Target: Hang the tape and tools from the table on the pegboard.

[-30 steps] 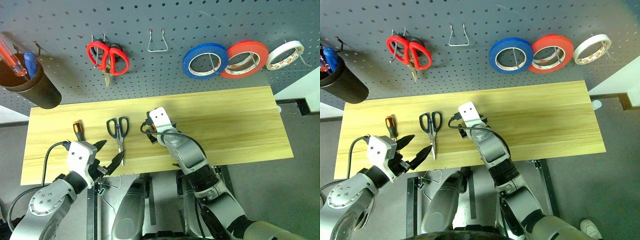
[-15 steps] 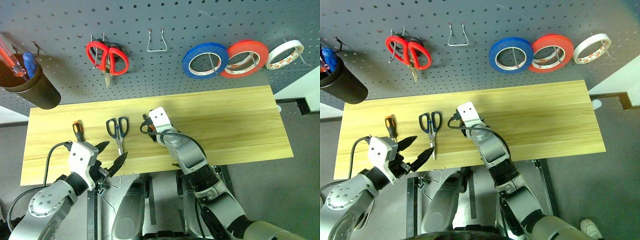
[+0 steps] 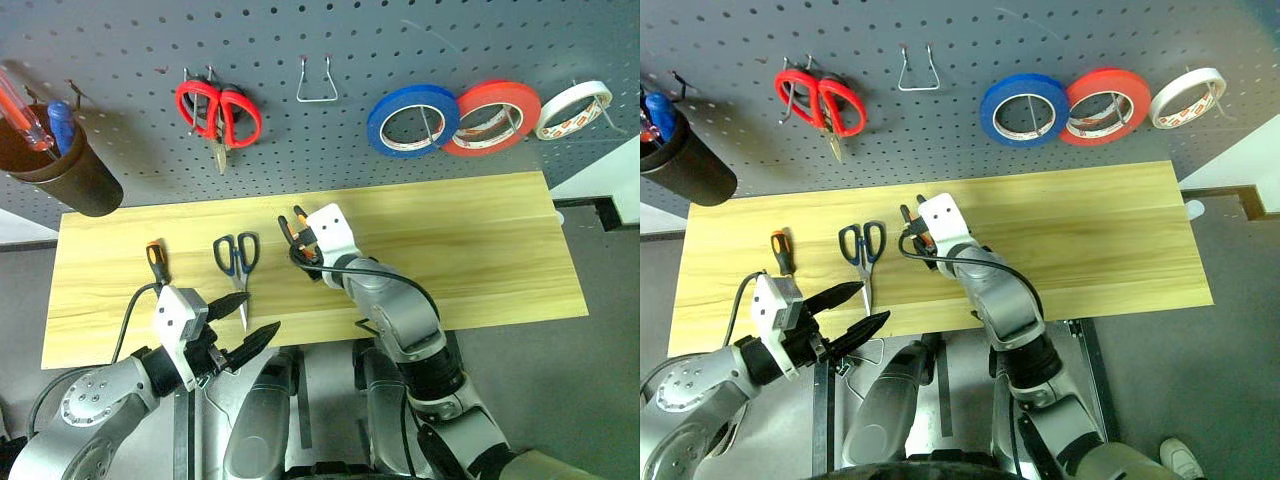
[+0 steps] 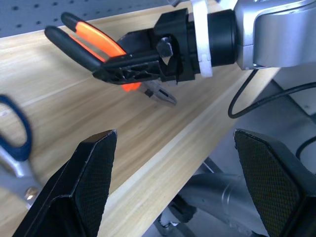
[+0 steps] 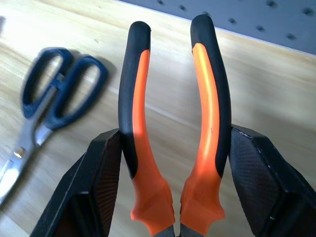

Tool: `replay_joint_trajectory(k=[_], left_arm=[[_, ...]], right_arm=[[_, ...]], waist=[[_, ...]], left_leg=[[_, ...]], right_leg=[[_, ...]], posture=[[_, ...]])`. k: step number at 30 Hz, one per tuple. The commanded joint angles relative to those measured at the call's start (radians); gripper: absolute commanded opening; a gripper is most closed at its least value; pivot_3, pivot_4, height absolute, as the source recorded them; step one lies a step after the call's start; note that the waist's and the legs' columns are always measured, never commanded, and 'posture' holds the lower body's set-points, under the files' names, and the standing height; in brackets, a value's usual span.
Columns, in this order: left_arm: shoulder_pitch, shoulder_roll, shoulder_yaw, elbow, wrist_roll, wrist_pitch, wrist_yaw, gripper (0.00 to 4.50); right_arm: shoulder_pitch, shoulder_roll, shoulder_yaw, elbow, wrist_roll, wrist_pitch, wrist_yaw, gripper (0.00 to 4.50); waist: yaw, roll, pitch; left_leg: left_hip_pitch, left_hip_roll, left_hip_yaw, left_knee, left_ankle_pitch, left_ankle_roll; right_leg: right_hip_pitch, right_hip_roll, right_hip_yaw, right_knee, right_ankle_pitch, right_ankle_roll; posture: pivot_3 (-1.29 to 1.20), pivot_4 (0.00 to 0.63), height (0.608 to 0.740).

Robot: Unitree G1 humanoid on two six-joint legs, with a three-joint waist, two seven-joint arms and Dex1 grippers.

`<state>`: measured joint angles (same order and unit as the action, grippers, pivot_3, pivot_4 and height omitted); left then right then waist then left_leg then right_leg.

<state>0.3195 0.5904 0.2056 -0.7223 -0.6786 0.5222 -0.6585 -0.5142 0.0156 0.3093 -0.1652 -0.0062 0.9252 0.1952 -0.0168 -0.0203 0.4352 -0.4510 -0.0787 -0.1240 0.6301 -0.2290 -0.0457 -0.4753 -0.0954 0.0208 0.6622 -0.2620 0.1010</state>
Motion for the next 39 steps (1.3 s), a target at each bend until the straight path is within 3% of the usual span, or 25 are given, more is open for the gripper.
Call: replay_joint_trajectory(k=[1, 7, 15, 25, 39], left_arm=[[-0.005, 0.013, -0.016, 0.010, -0.027, -0.017, -0.060, 3.96], [-0.037, 0.023, 0.003, 0.074, -0.029, -0.059, -0.140, 3.96], [-0.029, 0.015, 0.135, 0.145, -0.007, -0.159, -0.157, 3.96], [-0.158, 0.016, 0.097, 0.221, -0.048, -0.185, -0.258, 3.96], [-0.279, -0.138, 0.103, 0.308, -0.001, -0.396, -0.236, 3.96]], right_arm=[[0.030, -0.034, 0.001, -0.124, 0.039, -0.018, 0.061, 2.85], [0.124, -0.171, -0.044, -0.281, 0.105, -0.044, 0.178, 2.85], [0.196, -0.323, -0.234, -0.505, 0.223, -0.037, 0.264, 2.85], [0.154, -0.330, -0.516, -0.675, 0.511, -0.017, 0.286, 2.85], [0.107, -0.389, -0.598, -0.703, 0.771, -0.068, 0.251, 2.85]], waist=[[0.000, -0.001, -0.001], [0.007, -0.006, -0.006], [0.010, -0.013, -0.020], [0.036, -0.014, -0.063], [0.030, -0.012, -0.112]], left_leg=[[0.000, 0.000, 0.000, 0.000, 0.001, -0.002], [-0.001, 0.000, -0.001, 0.000, 0.002, -0.003], [-0.001, 0.000, -0.004, 0.001, 0.005, -0.008], [0.001, 0.000, -0.007, 0.002, 0.007, -0.009], [0.010, 0.001, -0.007, 0.004, 0.007, -0.008]], right_leg=[[0.000, 0.000, 0.000, 0.000, 0.000, 0.000], [0.000, 0.000, -0.001, -0.001, 0.000, 0.000], [0.000, 0.000, -0.004, 0.001, 0.002, -0.003], [0.005, 0.001, -0.008, 0.001, 0.004, -0.004], [0.014, 0.002, -0.008, 0.002, 0.005, -0.005]], posture=[[0.11, 0.393, 0.711], [0.12, 0.357, 0.711], [0.15, 0.312, 0.711], [0.13, 0.259, 0.711], [0.12, 0.221, 0.711]])
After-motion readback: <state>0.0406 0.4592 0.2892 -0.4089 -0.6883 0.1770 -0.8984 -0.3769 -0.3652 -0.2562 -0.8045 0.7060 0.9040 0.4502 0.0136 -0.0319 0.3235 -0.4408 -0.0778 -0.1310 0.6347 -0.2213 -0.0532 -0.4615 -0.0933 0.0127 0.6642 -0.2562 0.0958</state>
